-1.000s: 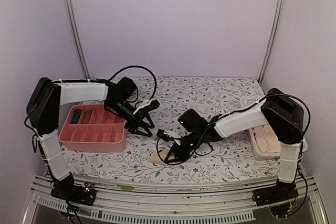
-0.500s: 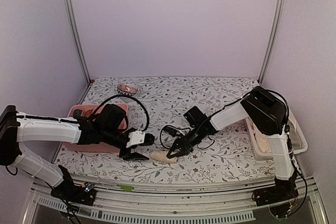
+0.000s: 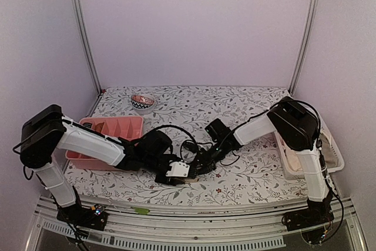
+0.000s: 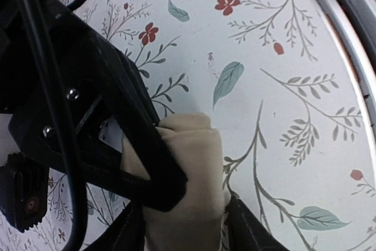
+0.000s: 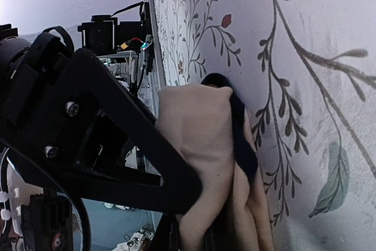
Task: Roll the underwear
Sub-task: Roll the underwear at the center of the board.
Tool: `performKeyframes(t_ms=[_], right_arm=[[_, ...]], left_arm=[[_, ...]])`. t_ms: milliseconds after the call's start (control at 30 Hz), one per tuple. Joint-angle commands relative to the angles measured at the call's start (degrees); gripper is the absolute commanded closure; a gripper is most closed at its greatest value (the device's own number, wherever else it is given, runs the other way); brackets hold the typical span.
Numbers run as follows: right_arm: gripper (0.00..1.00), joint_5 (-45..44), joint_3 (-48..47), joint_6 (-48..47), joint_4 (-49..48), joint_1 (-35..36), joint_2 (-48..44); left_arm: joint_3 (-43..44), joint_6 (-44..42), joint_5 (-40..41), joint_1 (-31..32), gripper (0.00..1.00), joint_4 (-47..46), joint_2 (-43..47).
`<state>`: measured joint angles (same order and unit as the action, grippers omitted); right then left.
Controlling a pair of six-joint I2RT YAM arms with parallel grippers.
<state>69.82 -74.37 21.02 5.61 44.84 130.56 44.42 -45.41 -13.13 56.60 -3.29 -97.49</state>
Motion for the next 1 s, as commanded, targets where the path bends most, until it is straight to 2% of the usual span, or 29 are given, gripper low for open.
performKeyframes(t_ms=[0,67,333,400,533,700,967], right_arm=[[1.0,-4.7,1.5,-0.6,2.3,0.0,4.8],[1.0,-4.7,1.5,-0.6,2.2,-0.2,4.6],[0.61,-7.4,2.5,-0.3,2.5,-6.3,-4.6],[0.55,-9.4,3.1,-1.1,3.5,-7.6,-7.1],[0.54,-13.0,7.6,-2.1,1.5,-8.3,-12.3],[0.51,-12.8,17.2,4.5,-10.8,-8.0,-17.0],[0.5,-13.6,13.3,11.1,-13.1,-5.5,-12.3]], left_arm=[[4.5,-0.8,6.2,0.7,0.57,4.7,-6.1],[6.0,0.1,6.3,0.5,0.64,8.4,-7.7],[8.3,0.9,1.7,-0.4,0.79,19.5,-9.5],[9.6,1.5,0.8,-1.2,0.81,21.7,-10.0],[11.7,2.8,-2.4,-3.1,0.8,24.4,-10.8],[15.5,3.7,-9.0,-5.6,0.77,27.6,-12.6],[20.2,4.7,-13.8,-7.2,0.77,31.4,-16.6]])
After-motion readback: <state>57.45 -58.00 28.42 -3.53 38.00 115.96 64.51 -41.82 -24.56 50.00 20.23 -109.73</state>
